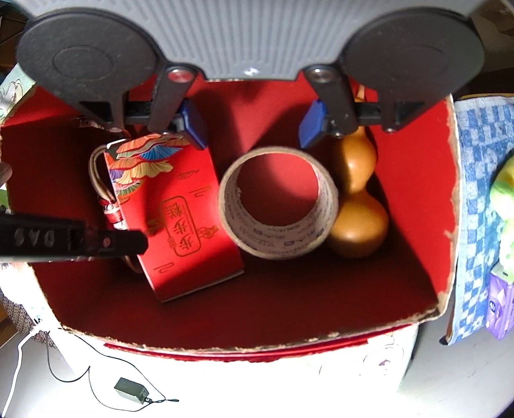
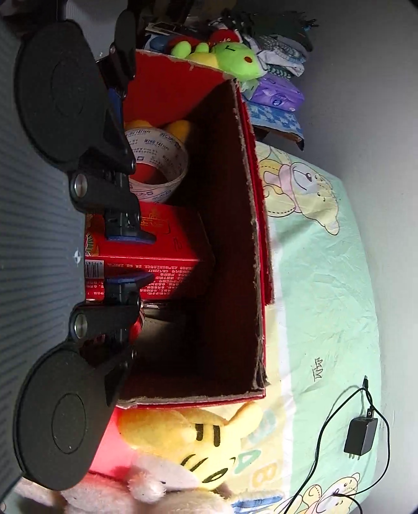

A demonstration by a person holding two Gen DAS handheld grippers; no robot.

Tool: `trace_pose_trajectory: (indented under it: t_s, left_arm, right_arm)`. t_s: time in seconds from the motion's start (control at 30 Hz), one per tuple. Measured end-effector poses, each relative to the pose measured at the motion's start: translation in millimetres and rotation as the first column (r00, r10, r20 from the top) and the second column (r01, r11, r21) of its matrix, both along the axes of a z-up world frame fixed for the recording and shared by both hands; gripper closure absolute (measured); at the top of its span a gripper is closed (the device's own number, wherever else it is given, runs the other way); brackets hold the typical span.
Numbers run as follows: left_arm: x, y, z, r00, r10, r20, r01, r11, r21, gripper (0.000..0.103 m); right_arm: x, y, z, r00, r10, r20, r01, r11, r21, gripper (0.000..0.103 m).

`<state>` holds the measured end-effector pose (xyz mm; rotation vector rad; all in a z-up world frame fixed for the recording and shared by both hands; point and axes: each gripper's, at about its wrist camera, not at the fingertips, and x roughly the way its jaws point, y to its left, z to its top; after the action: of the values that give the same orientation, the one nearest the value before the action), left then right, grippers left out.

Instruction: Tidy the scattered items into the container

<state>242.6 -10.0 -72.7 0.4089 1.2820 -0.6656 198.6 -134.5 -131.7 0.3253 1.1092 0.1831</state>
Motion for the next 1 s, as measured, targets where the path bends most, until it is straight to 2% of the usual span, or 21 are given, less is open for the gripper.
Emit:
trace_pose_trajectory:
  t_s: [0.27, 0.33, 0.4, 0.77, 1.0]
  left_arm:
    - [-7, 5, 6, 1.0, -0.002, 0.018, 0.002, 1.0, -0.005, 0.038]
    - [-14, 5, 12, 0.999, 0.0, 0.038, 0.0, 1.0, -0.008, 0.037]
    - [-16, 8, 15, 0.998, 0.006, 0.063, -0.006, 1.0, -0.01, 0.032]
    - [-33, 19, 18, 0.984, 0.038, 0.174, -0.036, 0.999, -0.013, 0.032]
    - [-33, 20, 11, 0.986, 0.043, 0.162, -0.039, 0.999, -0.024, 0.031]
  right_arm:
    - [-15, 6, 13, 0.999, 0.011, 0.03, -0.01, 0.999, -0.031, 0.082]
    - [-20, 11, 14, 0.999, 0.017, 0.037, -0.015, 0.999, -0.05, 0.082]
    - [-23, 15, 13, 0.999, 0.023, 0.038, -0.021, 0.997, -0.068, 0.082]
    - [-43, 36, 9, 0.998, -0.042, 0.051, 0.048, 0.991, -0.124, 0.075]
    - [-50, 43, 5, 0.993, -0.097, 0.064, 0.105, 0.984, -0.146, 0.075]
